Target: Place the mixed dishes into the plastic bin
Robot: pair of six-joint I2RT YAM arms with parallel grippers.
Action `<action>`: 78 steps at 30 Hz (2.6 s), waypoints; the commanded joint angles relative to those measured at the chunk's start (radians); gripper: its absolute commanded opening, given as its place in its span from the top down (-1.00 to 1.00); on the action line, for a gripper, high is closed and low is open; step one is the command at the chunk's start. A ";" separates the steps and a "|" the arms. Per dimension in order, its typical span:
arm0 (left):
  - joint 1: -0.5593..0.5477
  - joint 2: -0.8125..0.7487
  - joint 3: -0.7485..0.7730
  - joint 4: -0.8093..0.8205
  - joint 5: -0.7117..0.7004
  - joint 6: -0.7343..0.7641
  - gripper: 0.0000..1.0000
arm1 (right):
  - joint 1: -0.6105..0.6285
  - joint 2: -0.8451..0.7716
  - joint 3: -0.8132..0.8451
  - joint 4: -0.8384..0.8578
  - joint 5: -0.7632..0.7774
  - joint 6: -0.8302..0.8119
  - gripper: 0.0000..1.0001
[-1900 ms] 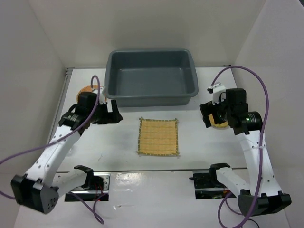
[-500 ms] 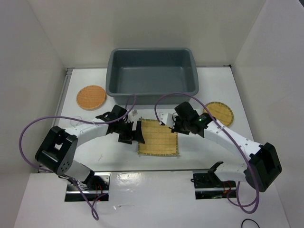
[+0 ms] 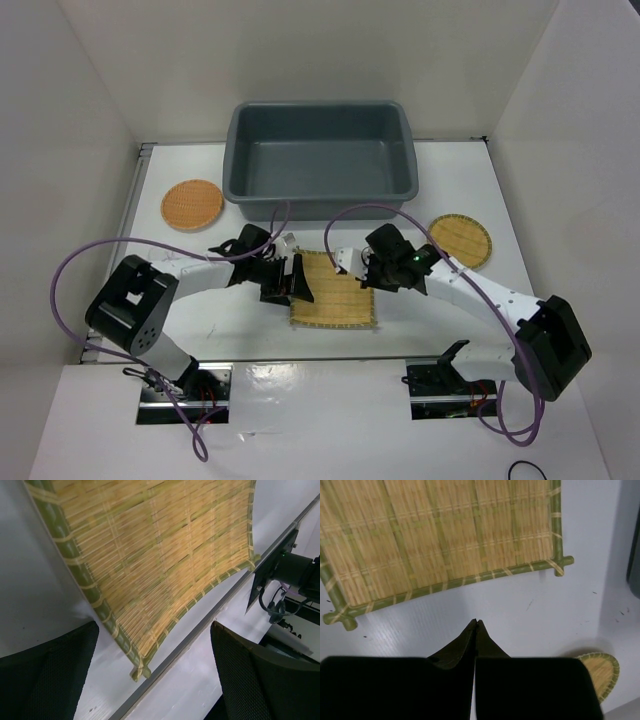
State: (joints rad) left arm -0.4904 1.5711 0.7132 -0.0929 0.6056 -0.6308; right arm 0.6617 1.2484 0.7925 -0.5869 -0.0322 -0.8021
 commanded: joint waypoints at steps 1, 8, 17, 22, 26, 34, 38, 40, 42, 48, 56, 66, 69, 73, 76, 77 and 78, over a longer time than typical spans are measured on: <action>-0.008 0.027 -0.052 0.019 -0.086 0.000 -1.00 | 0.032 0.003 -0.013 0.041 -0.061 0.058 1.00; -0.008 -0.172 -0.002 -0.128 -0.204 -0.020 -1.00 | 0.111 0.012 -0.045 0.059 -0.075 0.107 1.00; -0.008 -0.135 0.043 -0.162 -0.247 -0.064 -1.00 | 0.111 0.181 0.028 0.029 -0.077 0.184 1.00; -0.008 -0.125 0.019 -0.128 -0.267 -0.102 -1.00 | 0.081 0.276 0.047 0.038 -0.098 0.195 1.00; -0.008 -0.088 0.000 -0.088 -0.267 -0.144 -1.00 | 0.072 0.299 0.025 0.073 -0.109 0.184 1.00; -0.008 -0.020 -0.009 0.036 -0.196 -0.153 -1.00 | 0.062 0.333 0.025 0.082 -0.129 0.173 1.00; -0.017 0.044 -0.018 0.128 -0.156 -0.153 -0.95 | 0.062 0.324 0.016 0.091 -0.138 0.173 1.00; -0.017 0.082 -0.030 0.197 -0.110 -0.164 -0.84 | 0.062 0.324 0.016 0.091 -0.138 0.182 1.00; -0.017 0.107 -0.031 0.261 -0.063 -0.182 -0.70 | 0.062 0.324 0.016 0.091 -0.138 0.182 1.00; -0.048 0.129 -0.070 0.389 -0.006 -0.205 -0.22 | 0.062 0.324 0.007 0.110 -0.138 0.193 1.00; -0.086 0.129 -0.029 0.378 0.043 -0.216 0.83 | 0.062 0.315 0.007 0.119 -0.138 0.202 1.00; -0.094 -0.158 0.187 -0.112 0.074 -0.086 1.00 | -0.164 -0.201 0.182 0.034 -0.140 0.369 0.94; -0.062 -0.250 0.279 -0.189 0.134 -0.101 1.00 | -0.143 -0.406 0.145 0.113 0.054 0.403 -0.35; -0.013 -0.287 0.393 -0.212 0.201 -0.150 1.00 | -0.122 -0.443 0.064 0.151 0.442 0.553 -0.97; 0.038 -0.273 0.494 -0.170 0.258 -0.187 1.00 | -0.122 -0.465 0.007 0.203 0.530 0.576 -0.97; 0.052 -0.248 0.521 -0.159 0.270 -0.196 1.00 | -0.122 -0.475 0.007 0.203 0.531 0.605 -0.97; 0.076 -0.228 0.554 -0.148 0.304 -0.208 1.00 | -0.131 -0.475 -0.004 0.214 0.547 0.616 -0.97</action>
State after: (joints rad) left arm -0.4561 1.3170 1.1702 -0.3061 0.7734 -0.7910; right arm 0.5362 0.7567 0.8265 -0.4049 0.3405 -0.2829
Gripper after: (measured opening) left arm 0.101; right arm 0.985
